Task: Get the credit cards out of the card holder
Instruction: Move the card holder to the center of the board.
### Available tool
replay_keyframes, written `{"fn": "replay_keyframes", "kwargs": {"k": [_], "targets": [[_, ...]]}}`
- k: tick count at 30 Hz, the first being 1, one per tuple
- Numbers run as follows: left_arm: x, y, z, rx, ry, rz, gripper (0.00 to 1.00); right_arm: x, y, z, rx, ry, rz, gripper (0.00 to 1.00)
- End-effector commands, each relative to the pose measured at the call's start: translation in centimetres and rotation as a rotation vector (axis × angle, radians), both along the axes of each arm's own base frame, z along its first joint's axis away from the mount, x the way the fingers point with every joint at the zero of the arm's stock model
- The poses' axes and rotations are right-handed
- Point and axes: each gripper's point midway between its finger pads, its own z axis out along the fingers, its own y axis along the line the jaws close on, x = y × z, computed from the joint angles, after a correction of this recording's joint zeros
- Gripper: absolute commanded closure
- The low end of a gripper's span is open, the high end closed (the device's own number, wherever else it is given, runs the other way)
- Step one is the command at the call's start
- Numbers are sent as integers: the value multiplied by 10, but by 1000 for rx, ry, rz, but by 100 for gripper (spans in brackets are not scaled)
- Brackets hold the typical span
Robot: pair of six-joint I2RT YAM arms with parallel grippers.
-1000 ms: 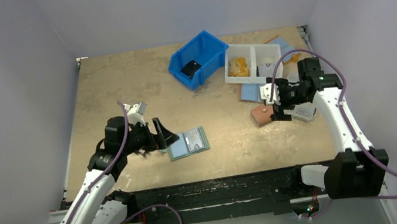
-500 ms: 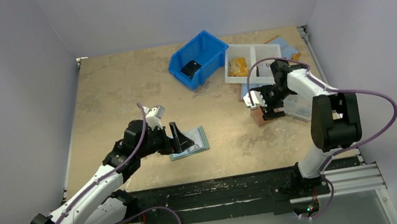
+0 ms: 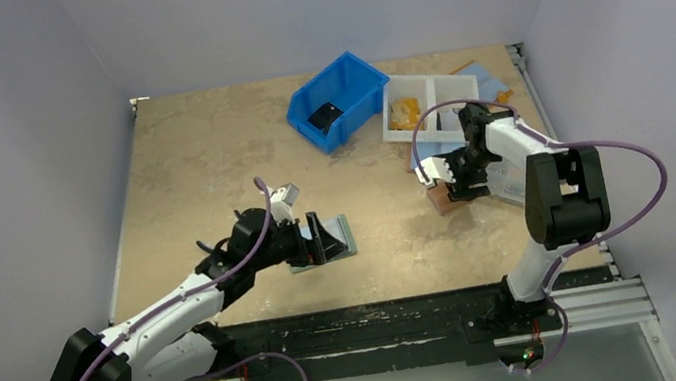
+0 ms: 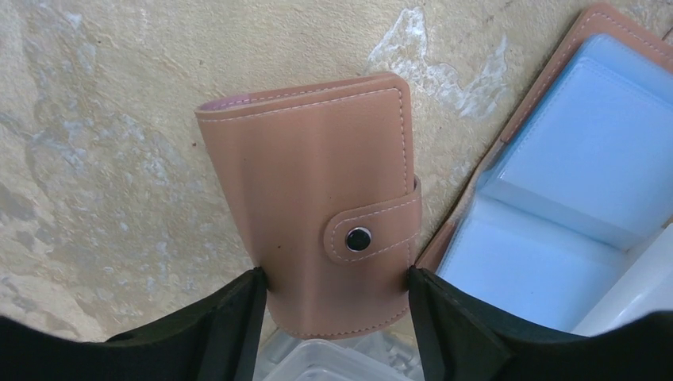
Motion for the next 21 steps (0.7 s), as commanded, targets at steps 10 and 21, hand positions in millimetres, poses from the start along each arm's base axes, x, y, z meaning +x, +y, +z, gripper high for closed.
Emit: {"fn": "replay_keyframes", "kwargs": {"k": [10,21], "targets": [[9,10,5,-30,-36,113,12,-62,91,-17,125,47,-38,42],[16,75,5,81,0,461,12,-94,266,-10,208,131,-130,46]]}}
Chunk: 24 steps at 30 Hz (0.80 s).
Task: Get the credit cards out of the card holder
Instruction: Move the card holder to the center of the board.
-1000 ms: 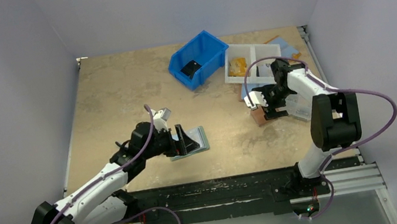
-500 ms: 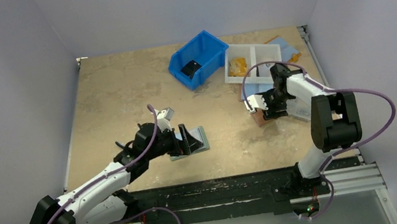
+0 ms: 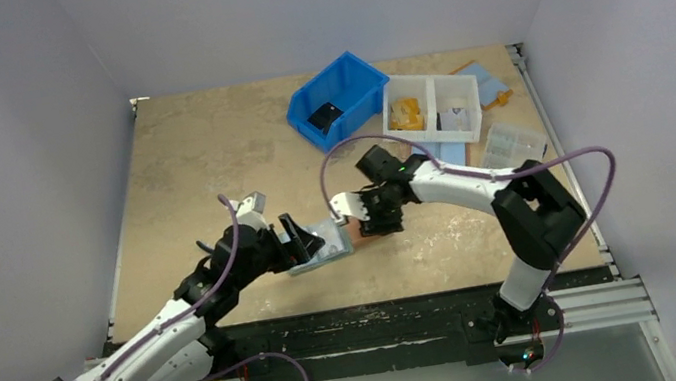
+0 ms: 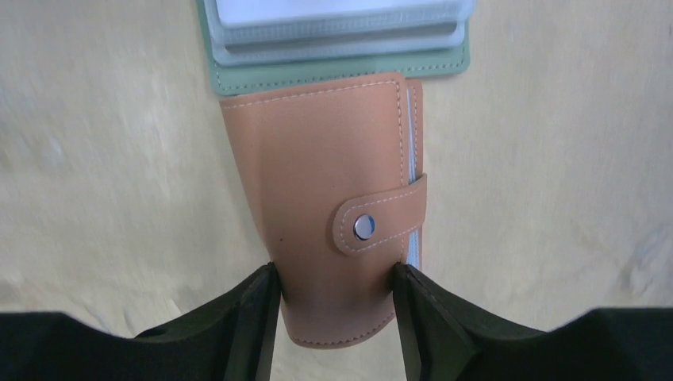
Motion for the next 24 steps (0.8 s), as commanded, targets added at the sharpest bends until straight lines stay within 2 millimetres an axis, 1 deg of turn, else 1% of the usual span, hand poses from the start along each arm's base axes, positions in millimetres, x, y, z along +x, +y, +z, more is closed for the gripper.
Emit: {"fn": "replay_keyframes", "kwargs": {"k": [1,3,4,6,7,9,12,13,15,17,18,20,22,24], "targets": [[7,37,1,58,24,213,12,-34,73,-12,47,154,-134,47],[5,48,3,73,32,257,12,-28,99,-10,91,200,-264,51],[4,51,5,71,33,271,12,-27,108,-13,103,238,-315,51],[2,54,8,67,34,284,12,-20,129,-7,149,296,-421,48],[2,54,8,62,35,286,12,-20,135,-6,157,325,-451,47],[2,52,7,50,45,287,12,-21,140,-6,159,352,-472,46],[3,42,1,-2,71,282,12,-26,129,-13,137,345,-489,44],[3,38,-4,-27,87,278,12,-31,120,-19,121,345,-497,43],[3,28,-12,-90,120,275,12,-38,110,-22,126,330,-504,43],[4,18,-17,-154,148,272,12,-39,96,-23,123,282,-510,43],[5,15,-19,-179,159,275,12,-41,91,-23,125,265,-505,41],[8,11,-20,-205,171,283,12,-47,85,-22,129,262,-480,35],[10,11,-24,-199,189,298,12,-56,76,-23,118,272,-453,25],[12,10,-25,-202,202,316,11,-71,76,-19,116,326,-397,16]]}}
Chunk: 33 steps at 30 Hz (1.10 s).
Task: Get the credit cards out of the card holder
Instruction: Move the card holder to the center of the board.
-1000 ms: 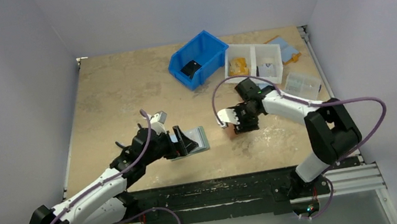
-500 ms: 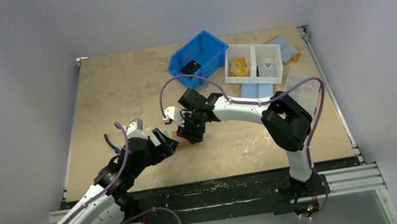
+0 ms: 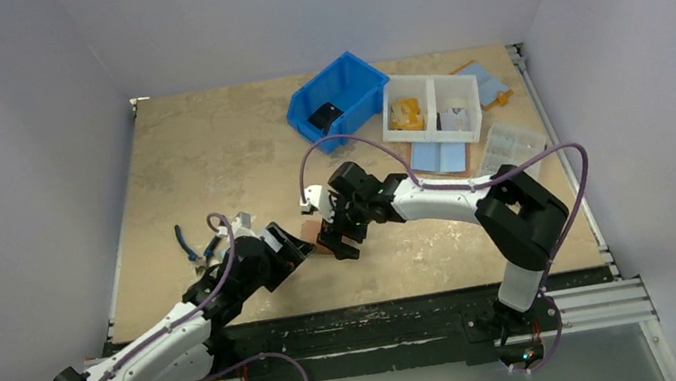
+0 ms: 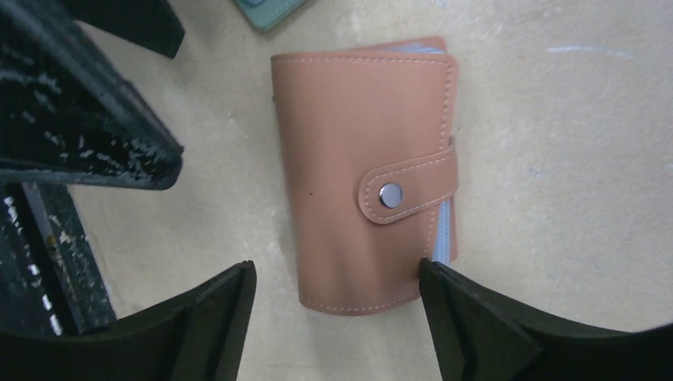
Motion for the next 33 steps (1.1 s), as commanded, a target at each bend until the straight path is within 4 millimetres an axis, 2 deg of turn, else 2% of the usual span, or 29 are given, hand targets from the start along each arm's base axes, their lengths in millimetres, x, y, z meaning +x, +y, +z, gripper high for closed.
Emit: {"fn": "replay_keyframes", "kwargs": {"k": [1,2,3,8,15,23,29,33], "targets": [[17,-19,31,-150,-51,40,11,-48,-27,-19,-66,172,82,12],[18,-22,32,-167,-49,43,11,-50,-24,-14,-43,178,94,4],[17,-23,30,-175,-33,46,10,-50,-22,-9,-30,173,98,1],[14,-30,20,-203,32,68,10,-25,-25,24,33,114,110,1],[21,-32,-3,-139,112,147,12,-10,-41,61,168,86,153,1],[51,-50,-4,-54,19,95,11,-12,-44,66,252,105,133,1],[51,-37,-27,-57,95,215,13,-7,-46,69,270,95,120,1],[55,-26,-36,-59,102,304,21,1,-52,68,275,85,90,1]]}}
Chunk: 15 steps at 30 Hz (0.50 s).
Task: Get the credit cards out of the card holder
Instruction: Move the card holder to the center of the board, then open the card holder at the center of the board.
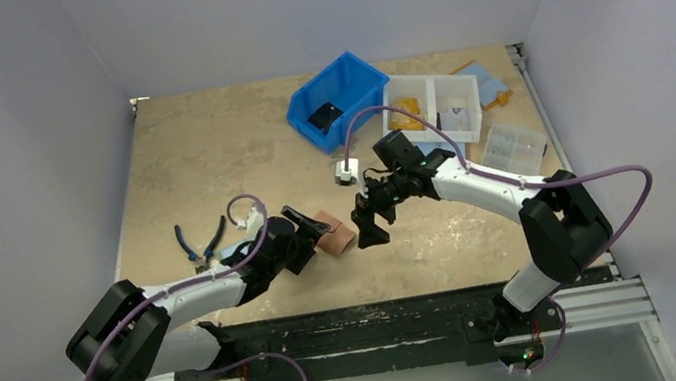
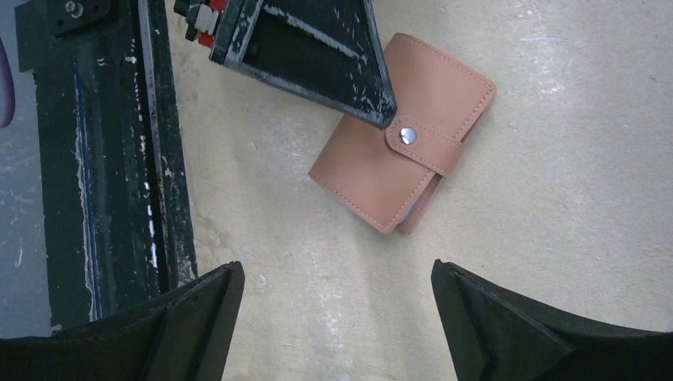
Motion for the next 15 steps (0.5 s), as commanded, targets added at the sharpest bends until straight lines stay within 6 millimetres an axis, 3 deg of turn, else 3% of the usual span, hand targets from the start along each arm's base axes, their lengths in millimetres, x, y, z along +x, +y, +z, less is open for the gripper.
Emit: {"fn": "replay_keyframes", "kwargs": {"k": [1,9,15], "targets": [[7,19,-17,30,15,135,23,8,-2,14,55,-37,-16,1],[9,22,-37,64,53,165,45,11,-13,8,11,-116,11,1],[7,21,-51,115,53,95,82,8,-16,12,27,-178,59,2]]}}
